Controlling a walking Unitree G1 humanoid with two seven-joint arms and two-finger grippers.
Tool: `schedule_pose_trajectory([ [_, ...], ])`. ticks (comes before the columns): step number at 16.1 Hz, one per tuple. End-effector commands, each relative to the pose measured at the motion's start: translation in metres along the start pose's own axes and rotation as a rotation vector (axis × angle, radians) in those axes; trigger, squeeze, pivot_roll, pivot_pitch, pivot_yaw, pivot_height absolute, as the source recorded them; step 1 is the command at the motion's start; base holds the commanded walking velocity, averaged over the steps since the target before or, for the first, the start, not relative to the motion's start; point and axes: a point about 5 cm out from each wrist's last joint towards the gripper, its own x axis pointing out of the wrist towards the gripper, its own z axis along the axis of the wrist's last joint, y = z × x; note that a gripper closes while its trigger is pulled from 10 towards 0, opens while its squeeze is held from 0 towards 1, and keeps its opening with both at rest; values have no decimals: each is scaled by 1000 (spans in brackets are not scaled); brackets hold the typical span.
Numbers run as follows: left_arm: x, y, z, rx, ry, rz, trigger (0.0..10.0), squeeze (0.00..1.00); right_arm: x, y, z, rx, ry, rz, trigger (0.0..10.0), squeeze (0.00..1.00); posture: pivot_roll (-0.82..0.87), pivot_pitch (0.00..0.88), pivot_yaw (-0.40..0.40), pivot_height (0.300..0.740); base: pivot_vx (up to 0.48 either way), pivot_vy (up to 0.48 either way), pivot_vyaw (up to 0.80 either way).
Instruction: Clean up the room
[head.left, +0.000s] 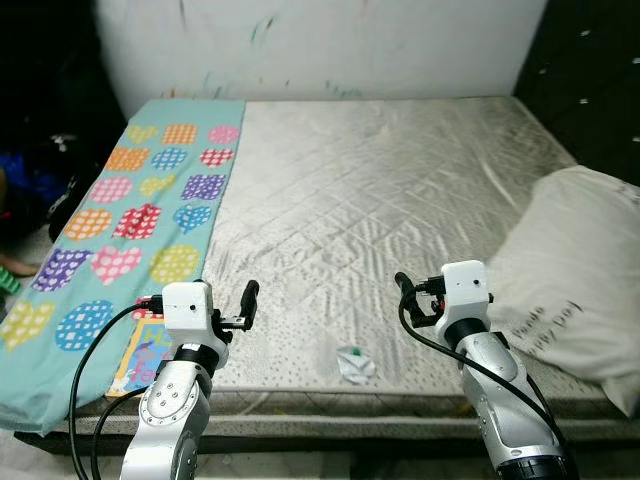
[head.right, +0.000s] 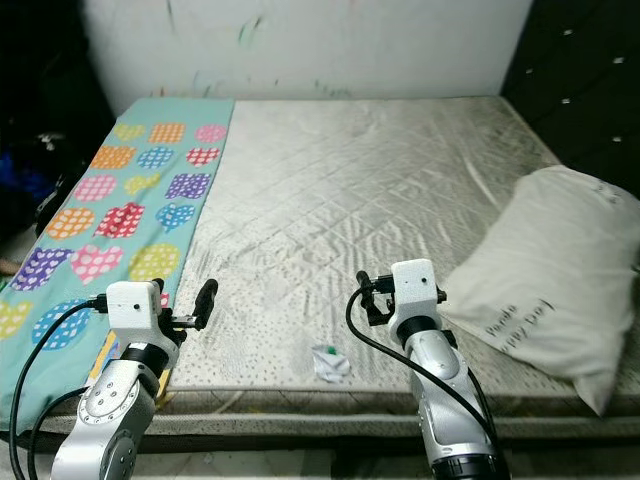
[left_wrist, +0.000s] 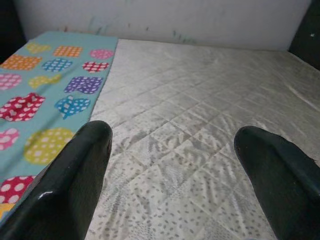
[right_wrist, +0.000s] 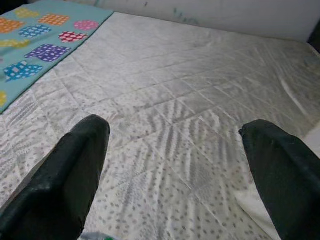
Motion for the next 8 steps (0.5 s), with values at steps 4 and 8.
schedule_pose_trajectory([
  [4, 0, 2, 0, 0, 3, 14, 10000, 0, 1, 1, 6, -1, -27, -1, 10000, 0, -105, 0, 17, 740, 217, 0, 0],
  [8, 2, 0, 0, -11, 5, 6, 10000, 0, 1, 1, 6, 0, -27, -6, 10000, 0, -108, 0, 20, 740, 0, 0, 0],
])
